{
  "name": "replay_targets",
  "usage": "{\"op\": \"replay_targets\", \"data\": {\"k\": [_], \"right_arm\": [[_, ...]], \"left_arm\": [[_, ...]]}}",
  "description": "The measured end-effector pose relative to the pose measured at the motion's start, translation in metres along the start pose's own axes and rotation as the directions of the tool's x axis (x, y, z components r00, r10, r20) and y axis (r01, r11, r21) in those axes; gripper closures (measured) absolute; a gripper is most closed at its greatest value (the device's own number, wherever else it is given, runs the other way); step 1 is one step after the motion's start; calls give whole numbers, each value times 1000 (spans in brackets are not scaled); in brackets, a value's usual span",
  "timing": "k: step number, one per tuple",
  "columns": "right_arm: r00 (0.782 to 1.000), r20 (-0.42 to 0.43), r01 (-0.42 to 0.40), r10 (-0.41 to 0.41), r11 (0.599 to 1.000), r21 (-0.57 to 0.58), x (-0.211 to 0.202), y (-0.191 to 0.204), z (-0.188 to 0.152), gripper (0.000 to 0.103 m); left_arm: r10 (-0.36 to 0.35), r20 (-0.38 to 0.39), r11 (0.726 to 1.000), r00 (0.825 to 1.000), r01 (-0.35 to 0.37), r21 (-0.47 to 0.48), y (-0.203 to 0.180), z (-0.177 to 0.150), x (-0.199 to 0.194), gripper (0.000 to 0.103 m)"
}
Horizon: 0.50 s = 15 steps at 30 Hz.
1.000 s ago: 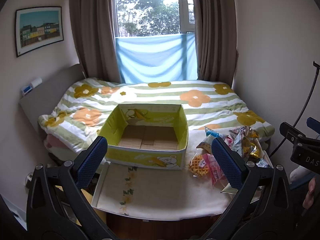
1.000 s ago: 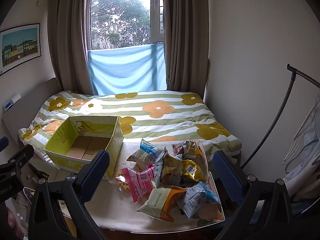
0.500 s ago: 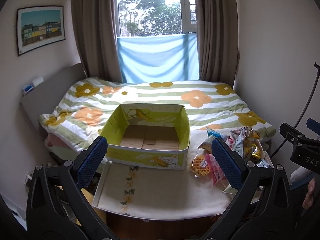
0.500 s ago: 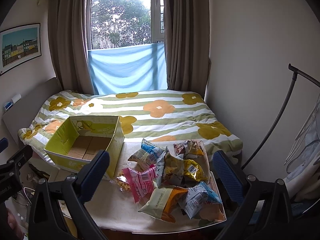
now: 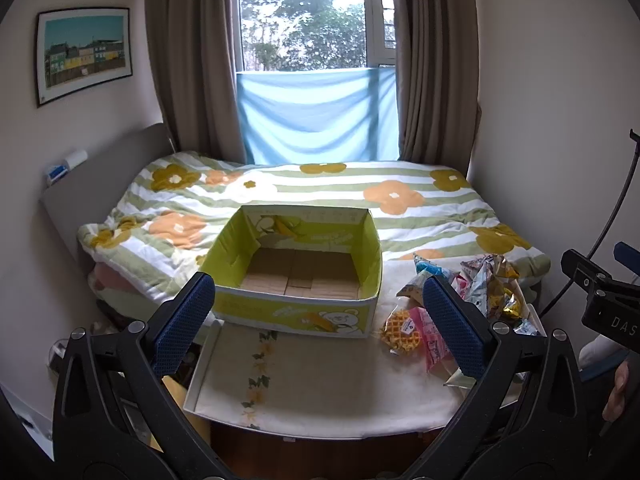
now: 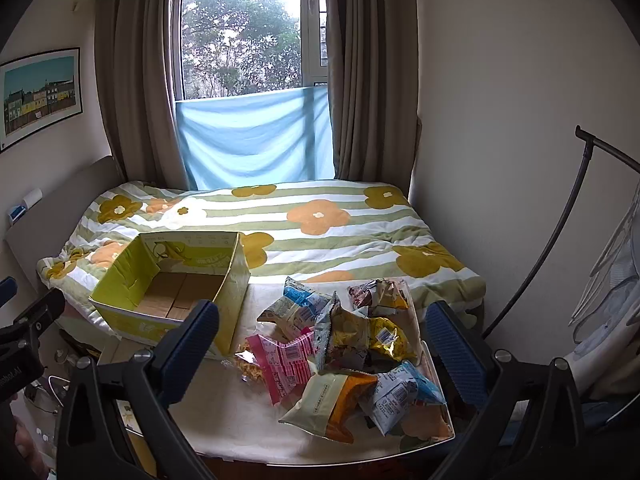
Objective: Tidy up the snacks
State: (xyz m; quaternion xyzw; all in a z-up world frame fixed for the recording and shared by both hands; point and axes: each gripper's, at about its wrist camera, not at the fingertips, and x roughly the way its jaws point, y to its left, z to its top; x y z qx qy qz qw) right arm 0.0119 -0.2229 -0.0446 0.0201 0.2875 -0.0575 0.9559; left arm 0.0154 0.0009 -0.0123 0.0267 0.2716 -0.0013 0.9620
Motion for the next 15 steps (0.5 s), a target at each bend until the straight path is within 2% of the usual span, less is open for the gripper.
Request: {"op": "replay_targets", "data": {"k": [15], "right_arm": [[1000,-5,-5,5,1000,-1,-2,3,-4,0]], "left_arm": [[17,9,1000,1000,-17,-2,10,0,-1,0]]}}
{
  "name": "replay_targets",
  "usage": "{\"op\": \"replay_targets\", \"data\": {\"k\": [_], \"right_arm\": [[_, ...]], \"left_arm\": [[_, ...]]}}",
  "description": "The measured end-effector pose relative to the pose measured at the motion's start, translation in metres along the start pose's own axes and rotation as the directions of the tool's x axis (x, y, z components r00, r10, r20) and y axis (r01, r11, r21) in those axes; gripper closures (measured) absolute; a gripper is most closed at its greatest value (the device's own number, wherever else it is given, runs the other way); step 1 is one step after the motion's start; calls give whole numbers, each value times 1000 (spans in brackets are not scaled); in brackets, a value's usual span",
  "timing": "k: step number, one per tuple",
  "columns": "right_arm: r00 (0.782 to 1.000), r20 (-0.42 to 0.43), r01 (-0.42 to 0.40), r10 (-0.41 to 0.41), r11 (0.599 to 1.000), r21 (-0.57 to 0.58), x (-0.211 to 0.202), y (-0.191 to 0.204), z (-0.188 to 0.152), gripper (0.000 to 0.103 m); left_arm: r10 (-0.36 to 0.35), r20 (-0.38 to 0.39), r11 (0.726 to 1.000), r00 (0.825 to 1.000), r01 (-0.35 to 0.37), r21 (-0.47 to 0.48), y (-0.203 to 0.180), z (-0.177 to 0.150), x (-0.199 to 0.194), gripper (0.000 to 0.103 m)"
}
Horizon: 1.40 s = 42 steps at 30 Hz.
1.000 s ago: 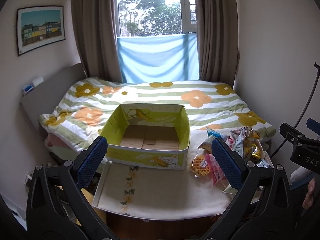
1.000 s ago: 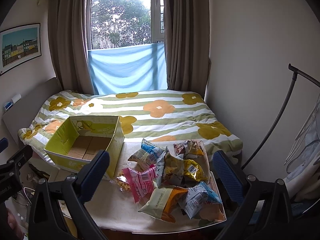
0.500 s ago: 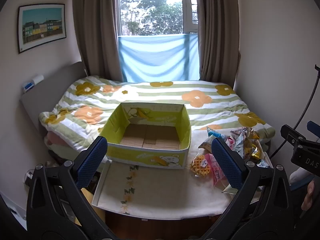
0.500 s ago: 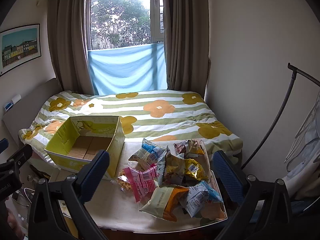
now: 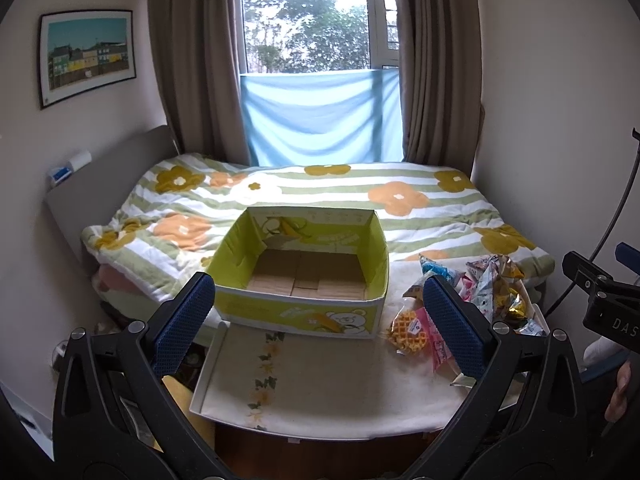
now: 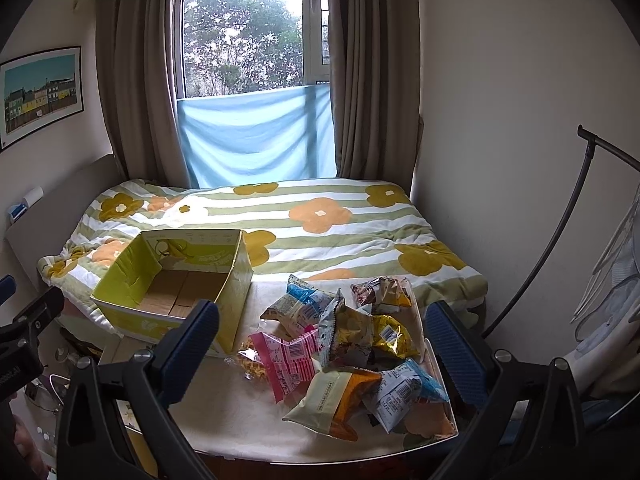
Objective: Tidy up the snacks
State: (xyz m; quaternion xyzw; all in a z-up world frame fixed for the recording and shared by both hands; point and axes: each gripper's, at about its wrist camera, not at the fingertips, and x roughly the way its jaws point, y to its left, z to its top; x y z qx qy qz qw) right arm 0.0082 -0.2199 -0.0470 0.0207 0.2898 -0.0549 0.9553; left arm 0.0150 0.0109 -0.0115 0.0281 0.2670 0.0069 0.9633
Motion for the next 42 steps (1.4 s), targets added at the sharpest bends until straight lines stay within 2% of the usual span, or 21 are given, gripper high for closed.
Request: {"op": "replay_targets", "data": {"k": [28,36,42], "right_arm": [[1000,9,-16,16,1000,14,-4,5,5,0],[999,-45,19,-18,999,35,3,-27,-11,0],[992,-122,1,6,998,60,25,-68,-30,0]], "left_arm": [[-33,11,999,999,33,7,2,2,-1,0],[-94,-70,995,993,96,28,-22,-6,22,0],[-161,-164,986,973,167,21,-63,-21,53,0]]}}
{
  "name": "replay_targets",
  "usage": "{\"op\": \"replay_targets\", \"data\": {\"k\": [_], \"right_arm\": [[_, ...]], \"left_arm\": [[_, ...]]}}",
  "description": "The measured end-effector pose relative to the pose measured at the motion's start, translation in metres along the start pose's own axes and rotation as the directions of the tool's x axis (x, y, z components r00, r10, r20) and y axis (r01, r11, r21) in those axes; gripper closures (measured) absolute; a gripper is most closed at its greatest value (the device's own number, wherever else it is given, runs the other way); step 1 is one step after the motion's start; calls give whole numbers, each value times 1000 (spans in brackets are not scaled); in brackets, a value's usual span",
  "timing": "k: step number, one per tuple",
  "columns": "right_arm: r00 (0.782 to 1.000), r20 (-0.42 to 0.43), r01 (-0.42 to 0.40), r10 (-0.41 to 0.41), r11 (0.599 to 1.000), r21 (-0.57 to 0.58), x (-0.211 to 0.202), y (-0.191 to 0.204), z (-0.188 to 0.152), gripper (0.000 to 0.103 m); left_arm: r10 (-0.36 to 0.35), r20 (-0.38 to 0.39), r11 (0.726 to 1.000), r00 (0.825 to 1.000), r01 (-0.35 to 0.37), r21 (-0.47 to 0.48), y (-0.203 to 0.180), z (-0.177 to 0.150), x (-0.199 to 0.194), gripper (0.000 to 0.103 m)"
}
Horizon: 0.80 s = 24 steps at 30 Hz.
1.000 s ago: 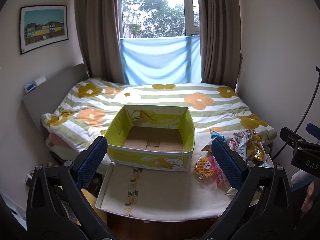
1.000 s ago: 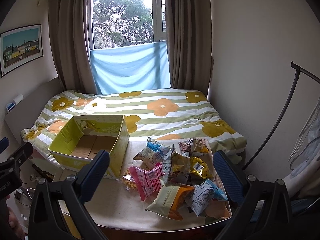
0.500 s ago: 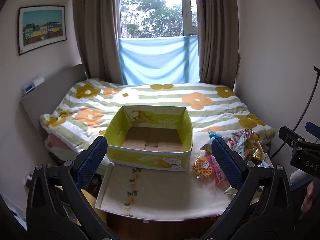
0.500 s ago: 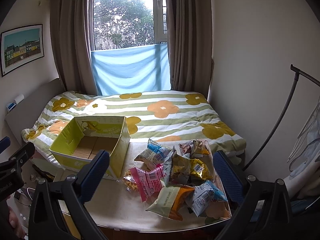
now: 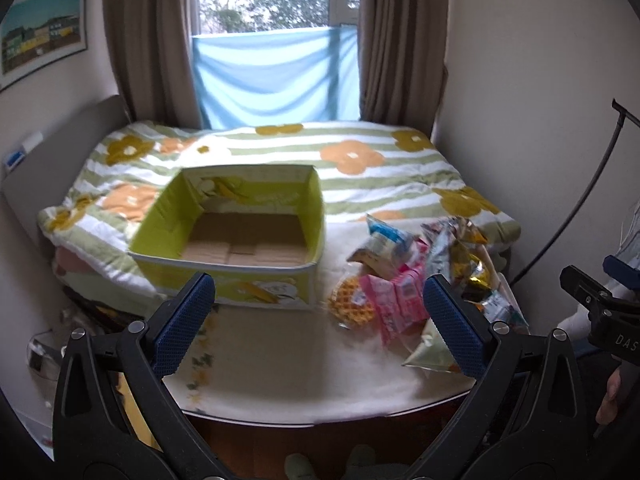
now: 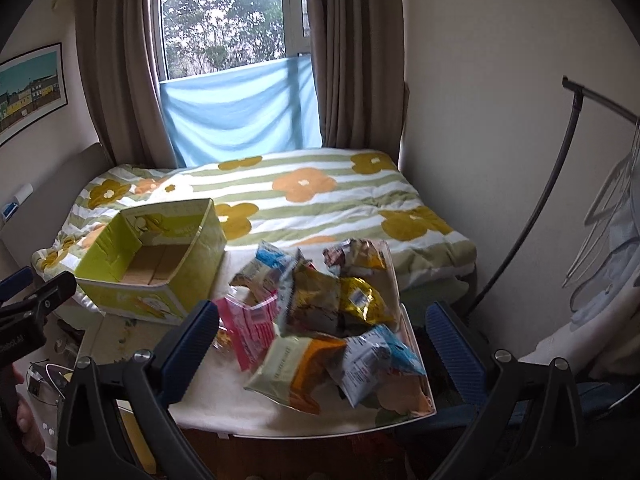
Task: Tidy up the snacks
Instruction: 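Grasp a grey-green chip bag with left gripper while right gripper grasps blue-white bag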
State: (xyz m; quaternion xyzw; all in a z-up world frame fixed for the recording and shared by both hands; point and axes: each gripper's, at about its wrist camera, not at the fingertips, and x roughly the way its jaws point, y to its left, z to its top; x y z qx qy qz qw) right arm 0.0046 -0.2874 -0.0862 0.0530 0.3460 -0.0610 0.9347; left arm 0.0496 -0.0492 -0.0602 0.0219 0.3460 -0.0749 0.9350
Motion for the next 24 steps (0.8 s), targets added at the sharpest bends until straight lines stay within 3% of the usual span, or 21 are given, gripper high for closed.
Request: {"op": "replay_targets", "data": {"k": [6,14,20,24], "right_arm": [[997,-71,-16,17,1000,17,38,-41,-11,0],[977,-211,6,15,995,100,94,-77,-34,0],[951,-308,39,28,977,211,126,-93,-52,0],[925,-376,53,56,960,274,142,-92,-64,0]], "left_arm": [[-48,-73,997,996,52,49,-47,-3,45,0],[-124,-188,981,974,149,123,-98,5,118,0],[-180,-280,957,943,234,170,-130,8,172,0],[-225,-354,936,908,303,181,-146,6,206,0]]}}
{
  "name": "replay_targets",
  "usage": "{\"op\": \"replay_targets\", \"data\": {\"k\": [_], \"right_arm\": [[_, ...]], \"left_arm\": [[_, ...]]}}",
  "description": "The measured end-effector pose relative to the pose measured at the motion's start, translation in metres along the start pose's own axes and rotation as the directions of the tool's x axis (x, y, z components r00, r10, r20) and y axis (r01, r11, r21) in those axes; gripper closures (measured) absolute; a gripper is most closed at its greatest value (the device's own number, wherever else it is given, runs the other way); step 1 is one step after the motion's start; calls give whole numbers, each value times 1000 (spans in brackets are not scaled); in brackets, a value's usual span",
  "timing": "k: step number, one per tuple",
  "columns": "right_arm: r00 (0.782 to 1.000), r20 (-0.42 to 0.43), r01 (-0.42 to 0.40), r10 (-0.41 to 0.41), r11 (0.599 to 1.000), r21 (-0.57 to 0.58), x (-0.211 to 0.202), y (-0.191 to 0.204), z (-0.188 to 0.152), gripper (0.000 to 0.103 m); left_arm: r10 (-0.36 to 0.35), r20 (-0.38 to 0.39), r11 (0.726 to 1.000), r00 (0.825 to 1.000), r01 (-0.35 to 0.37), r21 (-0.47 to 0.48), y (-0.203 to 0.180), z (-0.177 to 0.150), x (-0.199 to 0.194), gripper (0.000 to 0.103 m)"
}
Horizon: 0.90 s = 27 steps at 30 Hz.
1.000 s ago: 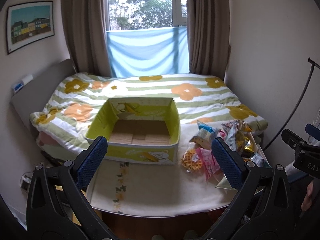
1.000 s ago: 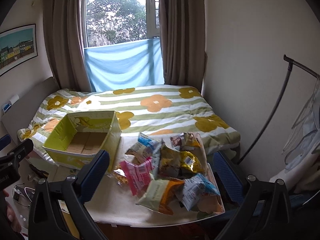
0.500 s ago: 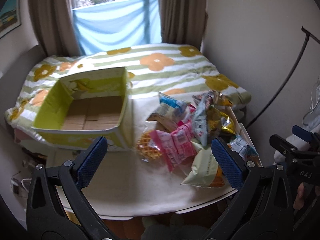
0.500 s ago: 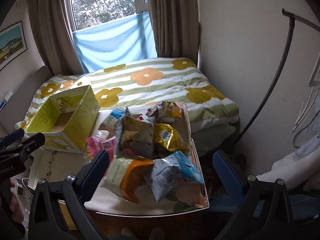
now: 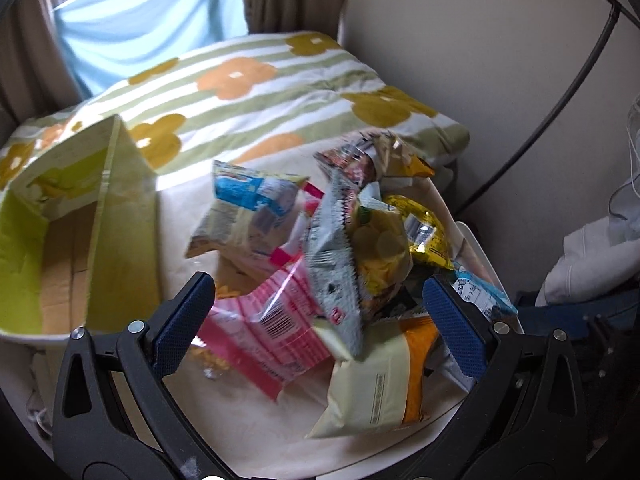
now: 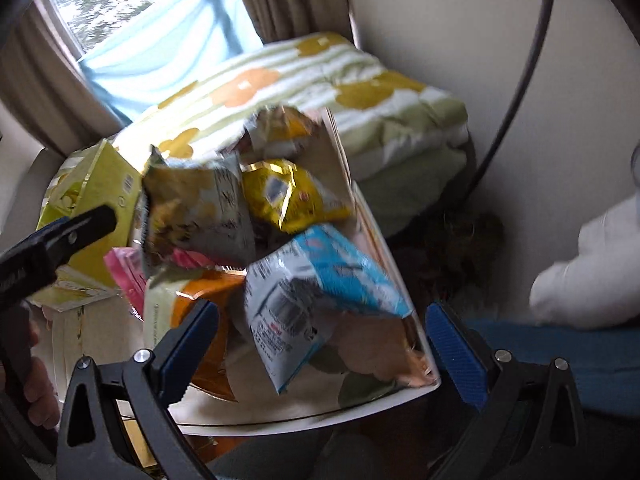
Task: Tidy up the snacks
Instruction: 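Grasp a grey-green chip bag with left gripper while right gripper grasps blue-white bag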
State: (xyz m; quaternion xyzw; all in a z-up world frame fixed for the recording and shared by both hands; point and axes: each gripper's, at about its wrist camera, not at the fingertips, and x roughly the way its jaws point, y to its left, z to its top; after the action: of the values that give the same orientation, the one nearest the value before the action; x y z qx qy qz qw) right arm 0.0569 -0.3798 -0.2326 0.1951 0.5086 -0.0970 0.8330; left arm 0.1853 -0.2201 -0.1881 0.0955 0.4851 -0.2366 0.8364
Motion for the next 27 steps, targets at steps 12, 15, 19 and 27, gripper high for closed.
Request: {"op": "replay_targets", "data": {"k": [12,15,19,27], "right_arm": [[992,-112,-23,51,972,235,39,-2,-1,0],[989,-128,-34,76,952,303,46,-8,0,0],[986,-127,-50,106,923,383,54,-16,4,0],[981,-140,-54,133,885,463,69,-21,9,0]], "left_arm": [[-86,-143,986,986,104,127,-18,16,70,6],[-106,-178,982,978,130,134,-20,17,81,20],[-115,-178,979,977,141,146,-18,18,84,26],[-122,-177,972,977,154,175,-17,19,84,41]]}}
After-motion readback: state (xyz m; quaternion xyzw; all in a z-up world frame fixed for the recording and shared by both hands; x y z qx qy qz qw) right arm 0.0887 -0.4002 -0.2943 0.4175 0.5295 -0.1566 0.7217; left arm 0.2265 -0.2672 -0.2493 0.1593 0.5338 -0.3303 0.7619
